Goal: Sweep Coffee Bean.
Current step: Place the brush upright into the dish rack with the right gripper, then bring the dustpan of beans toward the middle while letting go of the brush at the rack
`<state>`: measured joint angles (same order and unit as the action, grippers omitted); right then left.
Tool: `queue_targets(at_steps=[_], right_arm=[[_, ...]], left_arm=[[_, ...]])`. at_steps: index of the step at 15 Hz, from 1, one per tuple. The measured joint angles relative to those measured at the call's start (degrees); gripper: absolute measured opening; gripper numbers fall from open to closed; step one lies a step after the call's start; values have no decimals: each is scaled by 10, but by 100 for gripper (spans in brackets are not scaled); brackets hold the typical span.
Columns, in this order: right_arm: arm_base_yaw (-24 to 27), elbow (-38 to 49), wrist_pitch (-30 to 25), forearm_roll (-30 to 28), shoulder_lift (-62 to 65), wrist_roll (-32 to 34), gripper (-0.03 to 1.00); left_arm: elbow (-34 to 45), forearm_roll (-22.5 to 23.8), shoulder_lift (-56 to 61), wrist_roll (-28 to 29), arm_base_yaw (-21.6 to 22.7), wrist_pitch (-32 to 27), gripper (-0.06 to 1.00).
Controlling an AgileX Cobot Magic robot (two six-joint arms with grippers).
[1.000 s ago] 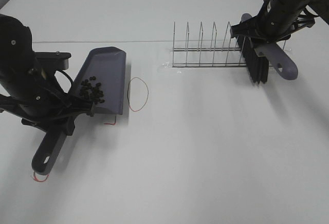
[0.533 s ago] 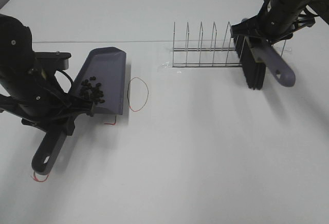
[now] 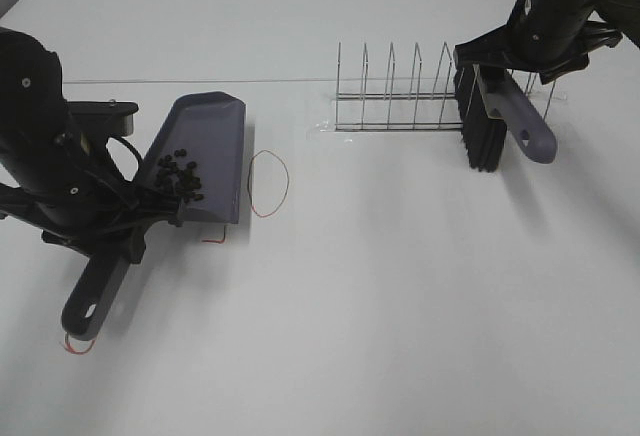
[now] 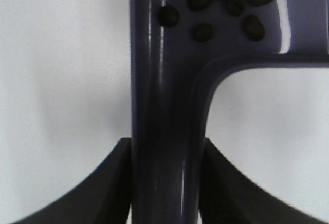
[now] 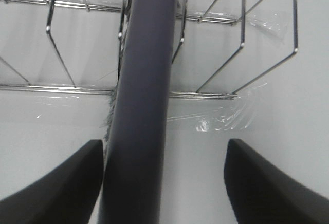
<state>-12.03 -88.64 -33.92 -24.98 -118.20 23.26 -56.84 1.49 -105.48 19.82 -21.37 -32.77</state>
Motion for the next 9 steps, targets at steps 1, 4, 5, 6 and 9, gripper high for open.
queue_targets(at_steps=[1,4,5,6,9], right_arm=[[0,-15,-21,4,0,-1,66],[0,-89,-116,75,0,-79,66],[0,-108,-142,97,0,-97,66],[0,-116,-158,105,0,-104,66],[0,-147,-246,119,0,-122,66]], left_arm=[[0,0,0,0,0,0,35],[0,-3,0,0,0,0,35],[0,-5,0,0,0,0,35],[0,-4,0,0,0,0,35],[0,-7,0,0,0,0,35]])
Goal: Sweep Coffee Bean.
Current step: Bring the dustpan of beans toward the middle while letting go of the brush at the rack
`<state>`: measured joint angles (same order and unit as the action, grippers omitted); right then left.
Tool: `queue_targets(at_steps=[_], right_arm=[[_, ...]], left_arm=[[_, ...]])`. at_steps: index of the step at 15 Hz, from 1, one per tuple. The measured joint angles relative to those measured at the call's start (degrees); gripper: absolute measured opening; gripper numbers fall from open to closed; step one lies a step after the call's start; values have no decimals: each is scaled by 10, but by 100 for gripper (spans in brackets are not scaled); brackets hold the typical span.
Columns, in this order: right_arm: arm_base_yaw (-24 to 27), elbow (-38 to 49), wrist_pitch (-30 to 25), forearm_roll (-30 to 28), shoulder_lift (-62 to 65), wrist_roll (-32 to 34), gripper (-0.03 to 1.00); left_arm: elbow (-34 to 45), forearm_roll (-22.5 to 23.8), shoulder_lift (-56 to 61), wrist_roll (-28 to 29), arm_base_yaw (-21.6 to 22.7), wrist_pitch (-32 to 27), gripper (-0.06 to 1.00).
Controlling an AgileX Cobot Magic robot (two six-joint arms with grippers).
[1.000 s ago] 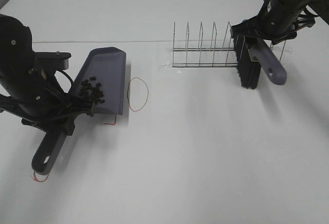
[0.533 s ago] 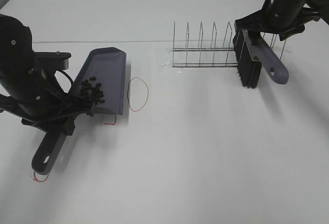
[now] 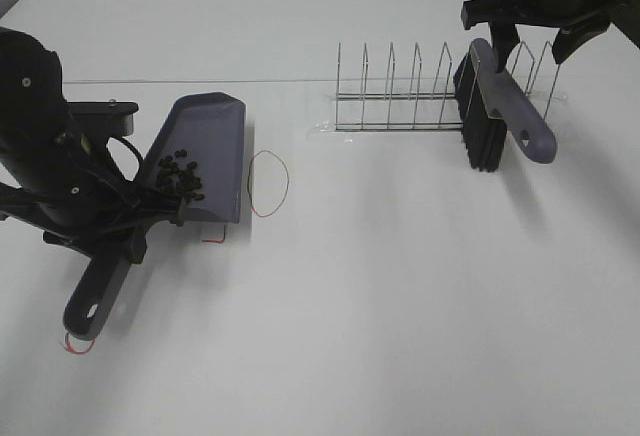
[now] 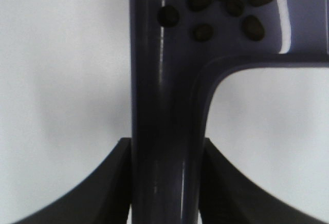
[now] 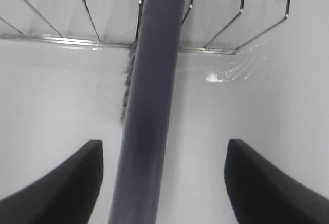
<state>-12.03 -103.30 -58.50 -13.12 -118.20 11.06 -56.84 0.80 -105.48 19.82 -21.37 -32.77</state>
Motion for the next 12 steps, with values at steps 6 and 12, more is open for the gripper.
queue_targets(at_steps=[6,12], right_arm=[[0,-1,-74,30,18,-34,61],[0,1,-111,31,100,-38,61]], left_arm=[[0,-3,0,0,0,1,35],[0,-19,0,34,-52,27,35]])
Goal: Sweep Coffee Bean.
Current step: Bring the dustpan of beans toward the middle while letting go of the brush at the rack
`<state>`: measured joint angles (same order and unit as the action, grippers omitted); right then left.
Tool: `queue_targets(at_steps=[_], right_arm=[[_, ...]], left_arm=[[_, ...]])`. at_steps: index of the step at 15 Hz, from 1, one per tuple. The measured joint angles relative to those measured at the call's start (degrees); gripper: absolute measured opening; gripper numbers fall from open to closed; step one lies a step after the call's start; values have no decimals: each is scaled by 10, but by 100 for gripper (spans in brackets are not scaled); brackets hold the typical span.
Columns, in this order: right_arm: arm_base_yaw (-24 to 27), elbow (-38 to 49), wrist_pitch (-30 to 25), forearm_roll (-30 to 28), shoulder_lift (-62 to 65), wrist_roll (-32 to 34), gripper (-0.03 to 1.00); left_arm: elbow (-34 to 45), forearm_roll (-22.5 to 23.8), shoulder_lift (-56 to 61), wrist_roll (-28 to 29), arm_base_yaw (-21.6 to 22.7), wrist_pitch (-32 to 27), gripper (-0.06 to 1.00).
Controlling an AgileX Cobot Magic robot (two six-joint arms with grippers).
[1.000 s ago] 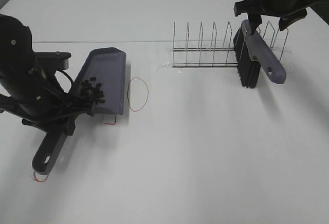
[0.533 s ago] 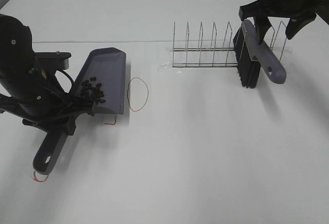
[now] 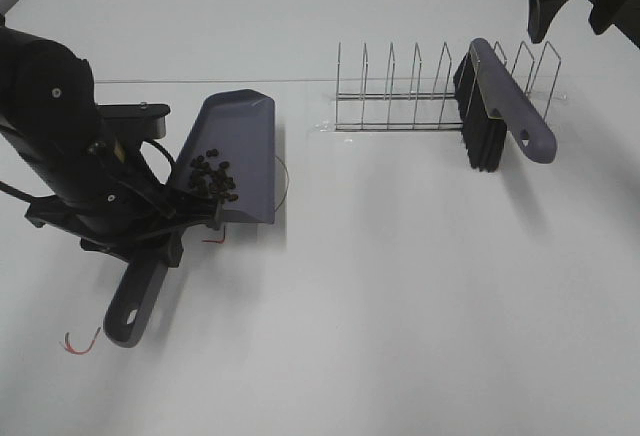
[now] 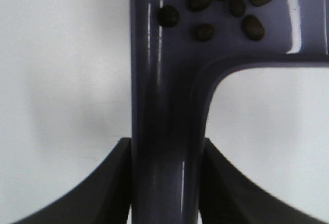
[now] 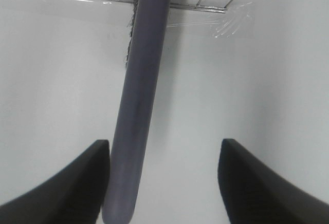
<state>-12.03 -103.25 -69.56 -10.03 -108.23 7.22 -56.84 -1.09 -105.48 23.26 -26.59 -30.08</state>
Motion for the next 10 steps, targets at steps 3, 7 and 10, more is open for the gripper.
queue_targets(at_steps=[3,7,10], right_arm=[[0,62,0,10,84,0,61],[0,178,-1,15,185,2,61],[0,287,2,21,288,11,61]], left_arm=[[0,0,-22,17,-3,7,35],[-25,-3,-62,17,-11,9,35],[-35,-3,-81,17,-11,6,35]])
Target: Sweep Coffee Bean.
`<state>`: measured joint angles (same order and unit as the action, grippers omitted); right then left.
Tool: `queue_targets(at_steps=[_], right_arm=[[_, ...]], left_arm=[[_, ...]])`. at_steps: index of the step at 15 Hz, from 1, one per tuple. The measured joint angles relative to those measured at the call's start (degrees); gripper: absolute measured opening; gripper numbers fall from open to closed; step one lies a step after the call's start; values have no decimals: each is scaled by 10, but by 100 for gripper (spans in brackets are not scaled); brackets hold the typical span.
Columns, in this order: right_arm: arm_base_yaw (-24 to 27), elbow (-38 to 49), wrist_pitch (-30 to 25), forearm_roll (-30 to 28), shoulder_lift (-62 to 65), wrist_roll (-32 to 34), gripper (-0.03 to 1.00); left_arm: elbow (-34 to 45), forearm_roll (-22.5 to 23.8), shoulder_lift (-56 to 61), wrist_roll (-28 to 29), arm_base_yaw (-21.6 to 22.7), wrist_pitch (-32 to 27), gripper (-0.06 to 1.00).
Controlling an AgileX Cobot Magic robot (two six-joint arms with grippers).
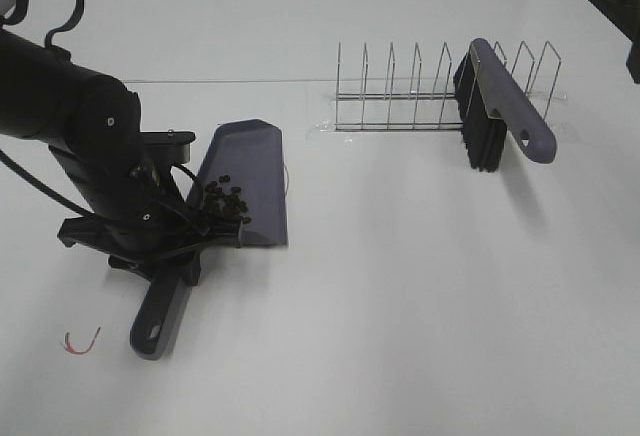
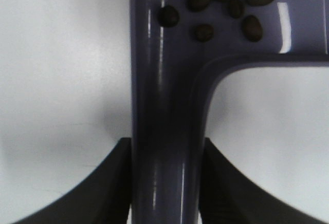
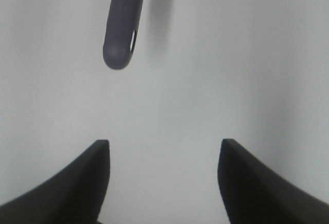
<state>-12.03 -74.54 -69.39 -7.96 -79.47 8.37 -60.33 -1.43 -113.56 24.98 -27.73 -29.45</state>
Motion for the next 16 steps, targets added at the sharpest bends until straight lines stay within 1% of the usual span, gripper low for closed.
queue_targets(at_steps=[1,2,4,5,7,9,10,12,13,14,15,16], right_arm=[[0,31,4,3,30,1,61],[0,73,9,4,75,4,61],[0,118,9,5,135,6,61],[0,137,8,5,166,10,61],[0,166,7,6,220,13,61],[0,187,5,8,269,13,60],[0,193,5,8,281,13,60],[0,218,4,8,322,13,60],[0,249,-3,8,360,-2,60],[0,267,-4,8,378,-6,60],[0,278,-4,8,385,-7,59],[0,296,-4,8,404,-12,59]], left_arm=[[0,-1,-2,0,0,-1,35],[-1,-3,-2,-1,0,-1,38],[-1,-6,-2,-1,0,-1,58],[-1,-6,-2,-1,0,-2,63],[-3,-7,1,-1,0,-19,66],[-3,-6,30,-1,0,-60,66],[-3,-3,42,-1,0,-68,66],[-3,8,102,-1,0,-113,66],[-3,23,168,-1,0,-180,66],[-3,32,203,-1,0,-221,66],[-3,36,221,-1,0,-244,66],[-3,42,251,-1,0,-285,66]])
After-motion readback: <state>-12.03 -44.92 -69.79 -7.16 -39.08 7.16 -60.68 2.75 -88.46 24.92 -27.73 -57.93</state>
